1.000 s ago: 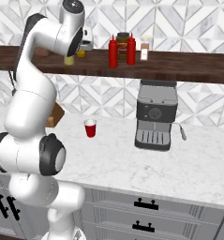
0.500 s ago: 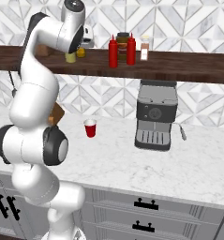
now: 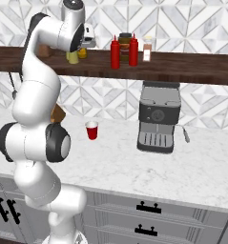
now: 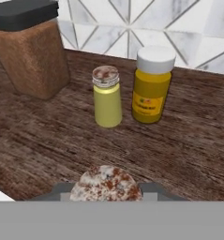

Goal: Put the shaker and condiment bottle from the counter next to their counterparts in the cabinet.

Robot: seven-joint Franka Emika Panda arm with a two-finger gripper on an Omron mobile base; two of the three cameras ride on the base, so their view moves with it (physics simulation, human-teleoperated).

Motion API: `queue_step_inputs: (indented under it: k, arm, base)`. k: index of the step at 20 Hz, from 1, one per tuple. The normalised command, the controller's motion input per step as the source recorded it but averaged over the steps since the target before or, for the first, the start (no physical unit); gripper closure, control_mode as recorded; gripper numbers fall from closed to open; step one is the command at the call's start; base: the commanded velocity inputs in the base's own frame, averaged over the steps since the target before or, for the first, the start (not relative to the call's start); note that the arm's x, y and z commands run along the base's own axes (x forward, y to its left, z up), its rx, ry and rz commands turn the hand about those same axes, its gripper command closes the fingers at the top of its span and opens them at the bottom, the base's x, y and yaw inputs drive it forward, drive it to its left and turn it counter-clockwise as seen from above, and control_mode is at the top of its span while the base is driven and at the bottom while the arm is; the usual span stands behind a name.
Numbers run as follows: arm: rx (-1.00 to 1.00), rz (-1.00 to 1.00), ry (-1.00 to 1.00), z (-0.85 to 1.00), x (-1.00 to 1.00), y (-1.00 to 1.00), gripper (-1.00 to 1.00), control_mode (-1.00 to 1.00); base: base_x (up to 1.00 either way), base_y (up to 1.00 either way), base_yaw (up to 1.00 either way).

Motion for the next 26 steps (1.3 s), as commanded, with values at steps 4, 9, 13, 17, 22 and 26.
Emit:
queue_step_inputs:
  k: [4,9,13,17,22,26]
  arm:
    - [0.0,0.0,0.0,0.0,0.0,0.0,1.0,-1.0]
    - [0.0,0.0,0.0,-0.01,0.0,0.0,1.0,-1.0]
    - [0.0,0.0,0.0,-0.12,0.0,0.0,1.0,-1.0]
    - [-0.02,0.0,0.0,-0.14,0.0,0.0,1.0,-1.0]
    - [-0.01,0.0,0.0,-0.14,0.0,0.0,1.0,-1.0]
    - [-0.01,0.0,0.0,-0.13,0.0,0.0,1.0,-1.0]
  base:
    - [0.0,0.0,0.0]
    - [0.0,0.0,0.0]
    - [0.0,0.0,0.0]
    - [0.0,0.0,0.0]
    - [0.0,0.0,0.0]
    - [0.0,0.0,0.0]
